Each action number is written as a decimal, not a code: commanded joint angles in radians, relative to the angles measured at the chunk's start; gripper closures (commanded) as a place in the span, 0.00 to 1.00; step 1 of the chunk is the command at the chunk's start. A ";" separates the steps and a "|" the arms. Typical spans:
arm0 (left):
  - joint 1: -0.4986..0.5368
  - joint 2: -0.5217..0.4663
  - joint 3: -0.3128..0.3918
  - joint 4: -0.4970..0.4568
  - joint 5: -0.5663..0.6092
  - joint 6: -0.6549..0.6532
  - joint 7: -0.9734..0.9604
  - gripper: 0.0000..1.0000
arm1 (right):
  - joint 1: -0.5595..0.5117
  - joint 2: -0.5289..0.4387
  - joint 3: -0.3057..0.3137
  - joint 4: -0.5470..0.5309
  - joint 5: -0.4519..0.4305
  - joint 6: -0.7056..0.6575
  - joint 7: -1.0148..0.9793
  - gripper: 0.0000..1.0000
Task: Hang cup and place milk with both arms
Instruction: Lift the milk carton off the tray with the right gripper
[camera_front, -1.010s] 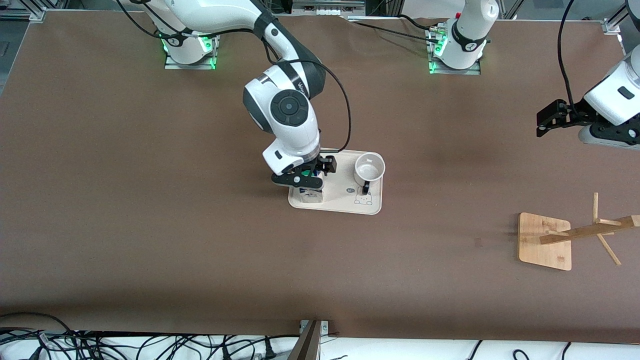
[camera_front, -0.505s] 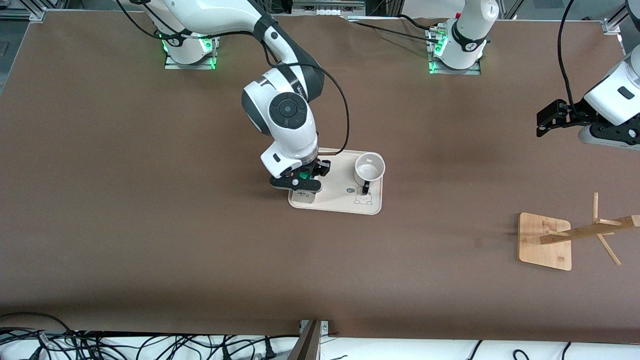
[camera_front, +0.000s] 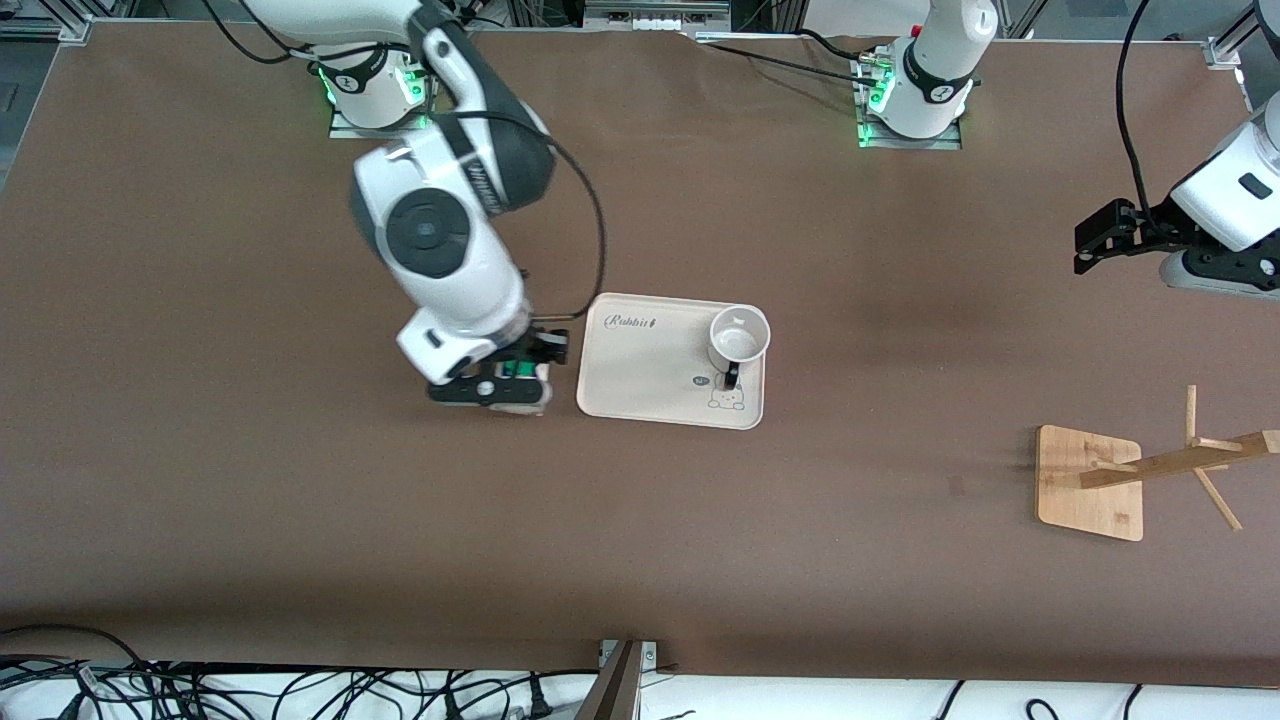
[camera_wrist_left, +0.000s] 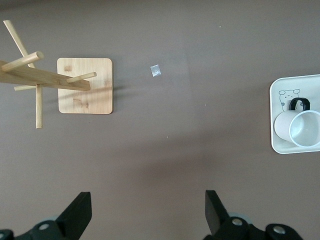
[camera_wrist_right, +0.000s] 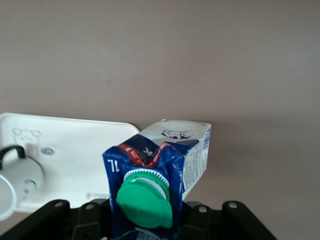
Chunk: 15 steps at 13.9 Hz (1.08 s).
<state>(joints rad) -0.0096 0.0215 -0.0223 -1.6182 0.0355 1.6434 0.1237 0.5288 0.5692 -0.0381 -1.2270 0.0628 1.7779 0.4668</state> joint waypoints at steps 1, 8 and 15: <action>-0.001 0.021 0.004 0.046 -0.012 -0.023 -0.009 0.00 | -0.090 -0.089 0.010 -0.098 0.020 -0.040 -0.163 0.79; -0.003 0.096 -0.004 0.070 -0.009 -0.082 0.036 0.00 | -0.334 -0.186 -0.002 -0.365 0.078 0.056 -0.546 0.74; -0.079 0.210 -0.076 0.069 -0.187 -0.062 -0.159 0.00 | -0.377 -0.190 -0.003 -0.500 0.114 0.199 -0.605 0.71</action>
<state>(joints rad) -0.0534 0.1766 -0.0783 -1.5886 -0.1142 1.5736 0.0356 0.1591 0.4232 -0.0508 -1.6561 0.1553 1.9263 -0.1224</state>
